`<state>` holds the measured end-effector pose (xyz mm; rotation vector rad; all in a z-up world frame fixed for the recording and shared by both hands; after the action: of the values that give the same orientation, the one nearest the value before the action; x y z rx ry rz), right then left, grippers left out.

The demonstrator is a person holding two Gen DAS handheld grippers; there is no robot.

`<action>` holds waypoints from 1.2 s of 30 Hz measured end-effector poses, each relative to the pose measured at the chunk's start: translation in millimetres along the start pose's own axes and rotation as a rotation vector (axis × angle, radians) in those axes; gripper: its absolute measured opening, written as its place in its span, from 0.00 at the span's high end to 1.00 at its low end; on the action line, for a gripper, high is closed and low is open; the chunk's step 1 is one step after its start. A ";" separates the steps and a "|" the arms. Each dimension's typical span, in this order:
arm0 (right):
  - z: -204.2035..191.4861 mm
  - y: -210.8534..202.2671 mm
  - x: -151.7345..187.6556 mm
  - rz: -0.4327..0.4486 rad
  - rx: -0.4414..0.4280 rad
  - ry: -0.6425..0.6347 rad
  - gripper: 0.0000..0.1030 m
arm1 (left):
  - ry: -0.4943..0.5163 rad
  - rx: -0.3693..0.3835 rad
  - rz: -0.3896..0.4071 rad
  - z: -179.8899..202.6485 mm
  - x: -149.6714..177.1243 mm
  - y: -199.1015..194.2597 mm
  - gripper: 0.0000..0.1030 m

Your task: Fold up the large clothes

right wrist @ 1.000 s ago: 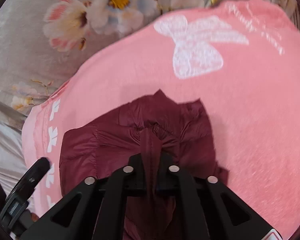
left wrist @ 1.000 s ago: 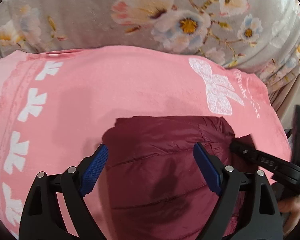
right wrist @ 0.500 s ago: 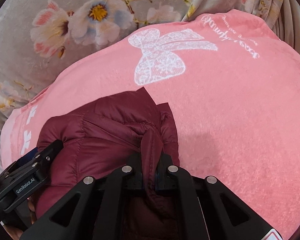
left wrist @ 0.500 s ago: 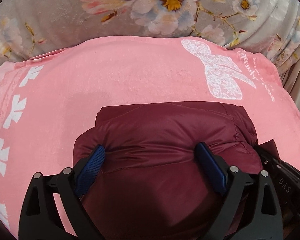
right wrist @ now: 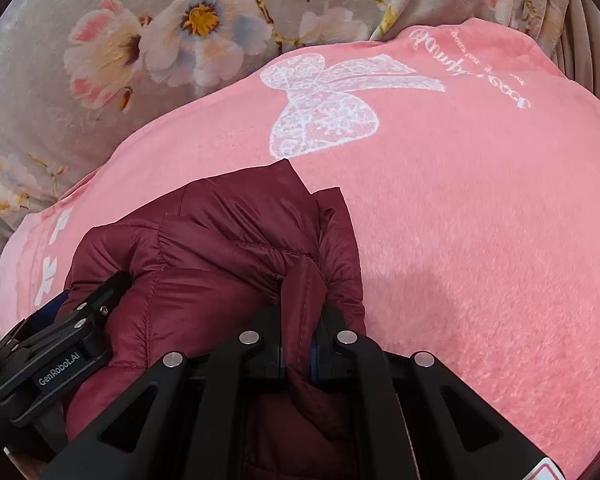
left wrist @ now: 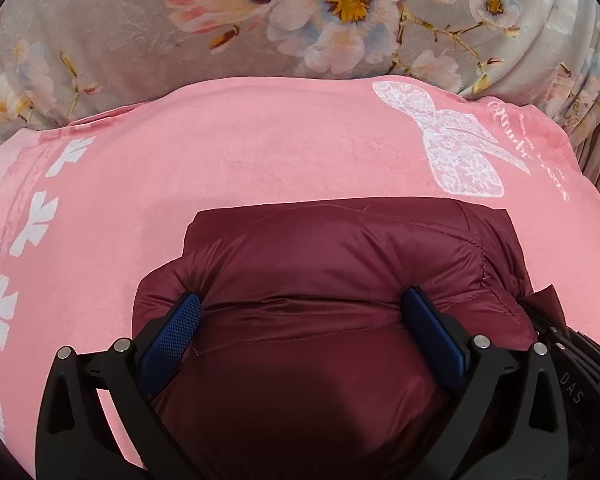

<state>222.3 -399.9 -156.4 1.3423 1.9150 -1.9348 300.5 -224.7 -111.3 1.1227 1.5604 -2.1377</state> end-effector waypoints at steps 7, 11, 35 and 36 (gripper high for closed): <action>0.8 0.2 0.6 0.004 -0.005 0.005 0.96 | 0.009 -0.015 0.008 0.2 2.1 1.8 0.04; 0.9 0.3 0.4 0.004 -0.006 0.006 0.96 | 0.010 -0.018 0.010 0.6 1.5 2.3 0.04; 12.2 5.4 -0.2 -0.012 -0.096 0.078 0.95 | 0.018 -0.037 0.007 0.3 -0.5 5.7 0.04; 18.0 6.9 -0.3 -0.019 -0.135 0.116 0.95 | 0.019 -0.038 0.006 0.3 -0.8 6.0 0.04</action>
<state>217.9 -416.6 -164.7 1.4312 2.0763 -1.7360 304.5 -227.4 -114.8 1.1373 1.5961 -2.0907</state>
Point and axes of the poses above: each gripper's, at about its wrist camera, not at the fingertips, and y roughly the way its jaws point, z to its right, x to its underside, the point moved 3 cm from there along y, roughly the way its jaws point, and after that the axes turned 12 degrees about x, right-handed, at the moved point
